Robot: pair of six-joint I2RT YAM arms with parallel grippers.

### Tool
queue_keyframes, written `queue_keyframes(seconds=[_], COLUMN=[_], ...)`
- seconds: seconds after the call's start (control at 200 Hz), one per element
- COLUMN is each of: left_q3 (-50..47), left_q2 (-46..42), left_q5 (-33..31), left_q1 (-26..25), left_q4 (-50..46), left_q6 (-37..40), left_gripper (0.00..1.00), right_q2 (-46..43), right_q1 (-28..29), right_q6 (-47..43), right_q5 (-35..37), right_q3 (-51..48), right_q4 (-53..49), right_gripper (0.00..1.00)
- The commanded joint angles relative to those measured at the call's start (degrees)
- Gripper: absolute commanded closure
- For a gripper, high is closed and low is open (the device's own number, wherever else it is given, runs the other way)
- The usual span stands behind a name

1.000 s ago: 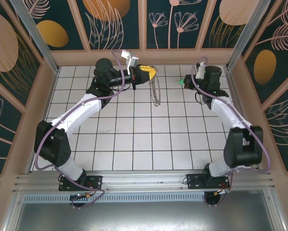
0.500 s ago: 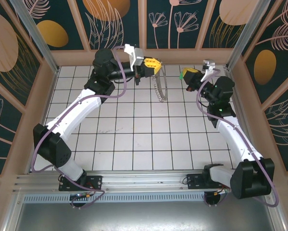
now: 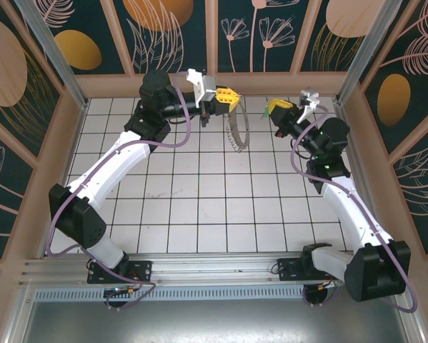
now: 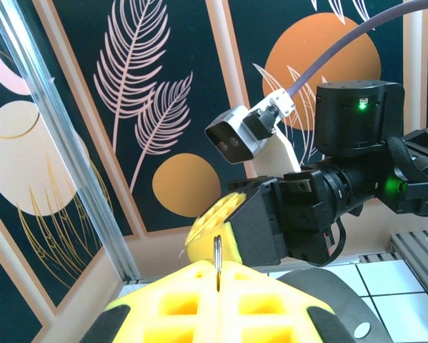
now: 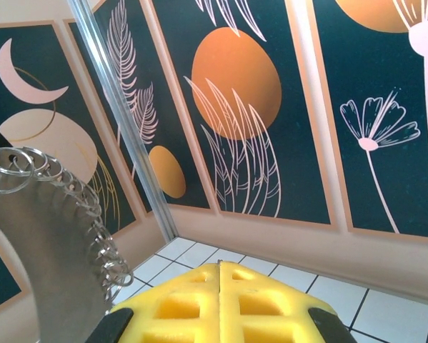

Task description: Put the keys on the keyring

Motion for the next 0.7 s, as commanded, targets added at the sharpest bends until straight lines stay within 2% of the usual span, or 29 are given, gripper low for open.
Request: queue_keyframes(seconds=[0.0,0.195,0.42,0.576,0.696], left_q3=[2.09,1.79,-1.3,-2.47,-3.0], left_q2=[-0.32,-0.15,-1.0,-0.77,0.15], left_q5=[1.06,1.59,2.4,2.91,3.8], left_q1=[-0.04,-0.06,-0.05,-0.04,-0.03], left_q4=[0.91,2.48,10.4,17.3,24.41], left_q6=[1.54,-1.96,-10.08,-19.1,-29.56], left_gripper=[1.0,1.0,1.0,1.0,1.0], right_q2=[-1.76,-2.88,-4.51,-5.24,-6.32], right_q1=[0.71,1.23,1.85,2.27,2.5], right_q6=[-1.18,-1.1,-0.39,-0.36,-0.39], right_q5=[-1.26,-0.91,-0.73,-0.55,-0.05], right_q3=[1.09,2.0,2.3,2.32,1.77], right_q4=[2.55,2.09,1.93,1.31,1.14], right_gripper=[1.0,1.0,1.0,1.0,1.0])
